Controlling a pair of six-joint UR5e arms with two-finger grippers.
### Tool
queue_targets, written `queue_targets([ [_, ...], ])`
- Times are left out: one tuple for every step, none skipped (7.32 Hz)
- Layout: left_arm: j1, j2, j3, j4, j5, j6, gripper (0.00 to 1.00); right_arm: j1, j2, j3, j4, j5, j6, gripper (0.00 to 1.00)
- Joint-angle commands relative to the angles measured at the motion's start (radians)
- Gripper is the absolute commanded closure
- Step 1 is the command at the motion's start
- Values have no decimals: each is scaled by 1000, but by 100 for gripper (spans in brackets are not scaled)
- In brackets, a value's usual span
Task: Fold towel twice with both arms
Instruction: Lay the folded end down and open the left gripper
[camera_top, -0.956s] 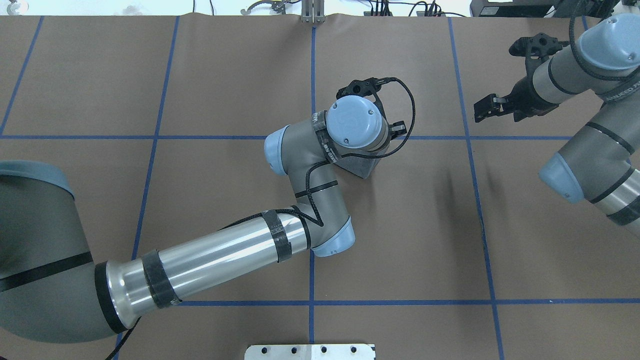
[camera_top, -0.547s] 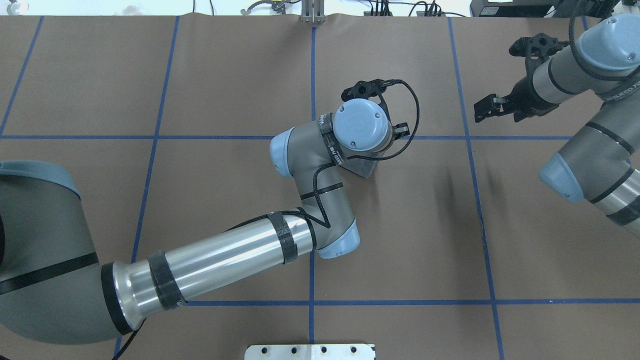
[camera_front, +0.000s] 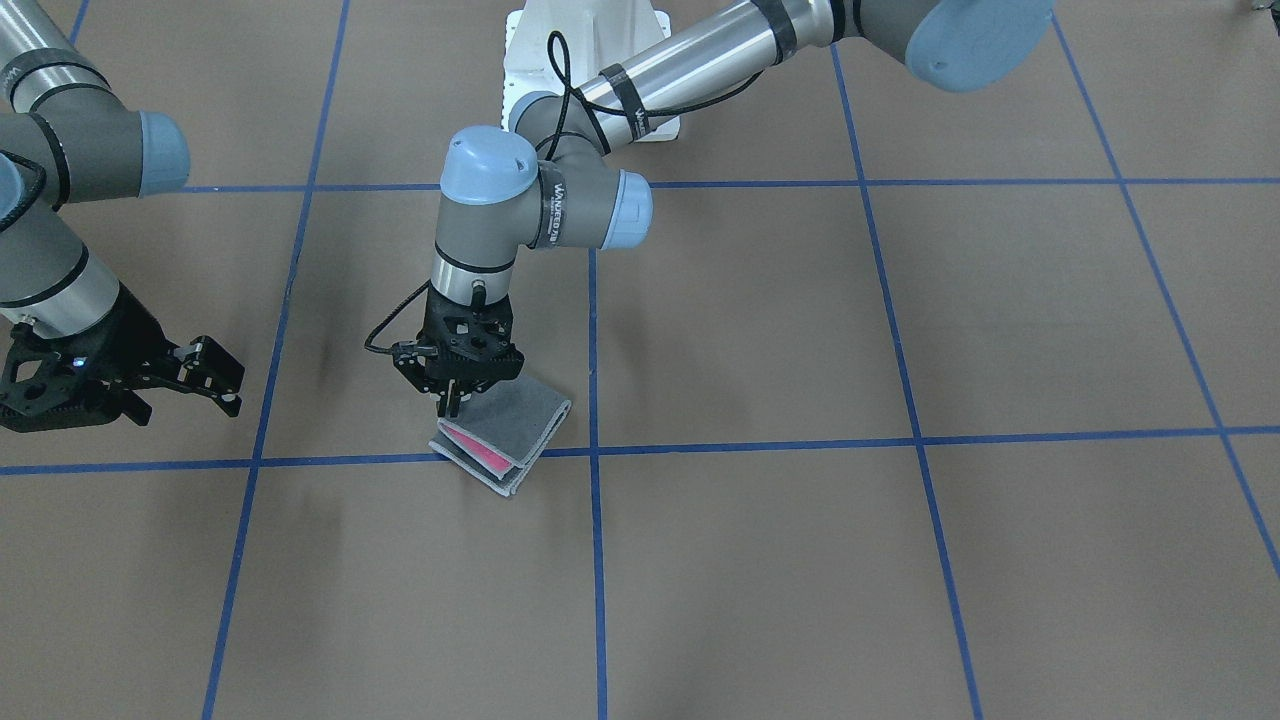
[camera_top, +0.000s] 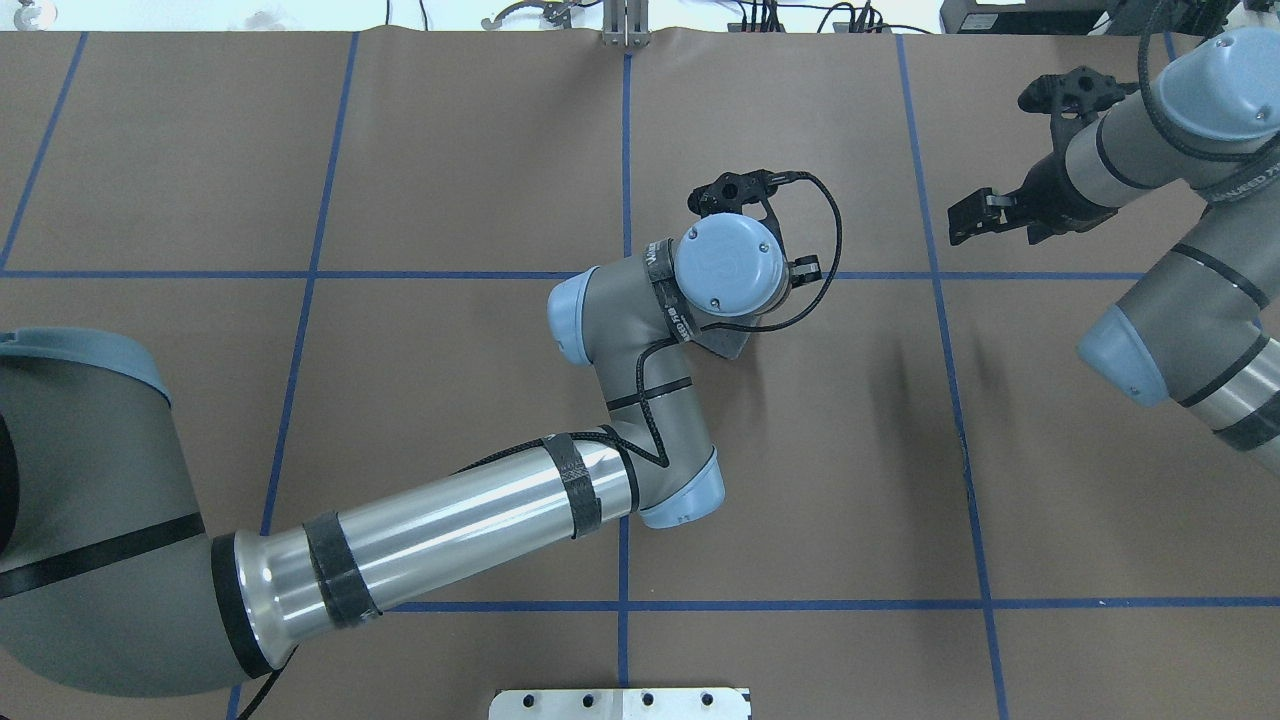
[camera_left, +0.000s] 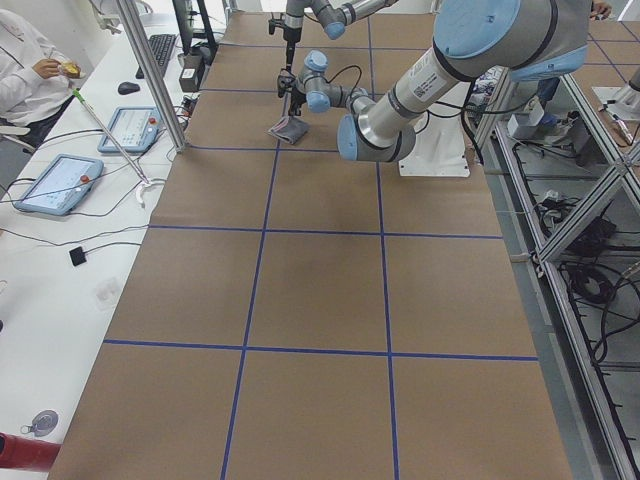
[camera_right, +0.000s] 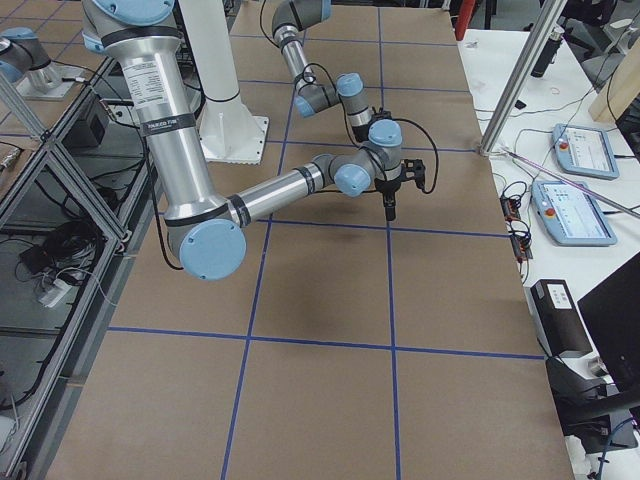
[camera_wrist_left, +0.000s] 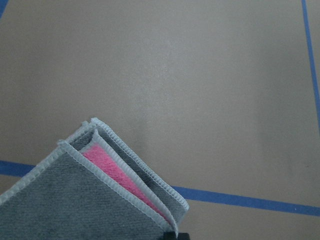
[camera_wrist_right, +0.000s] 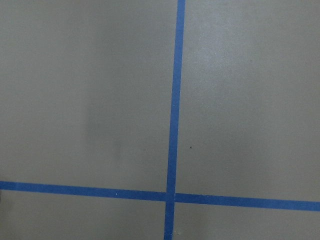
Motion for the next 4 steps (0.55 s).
queue_targets([
  [1,-14,11,0,9,-2,0,0,0,0,-1,1,0,2],
  [-1,-24,11,0,12,-10,0,0,0,0,0,1,0,2],
  [-10,-33,8,3,3,-13,0,0,0,0,0,-1,0,2],
  [-30,-39,-3,23,-29,-4,0,0,2,0,0,1,-2,2],
])
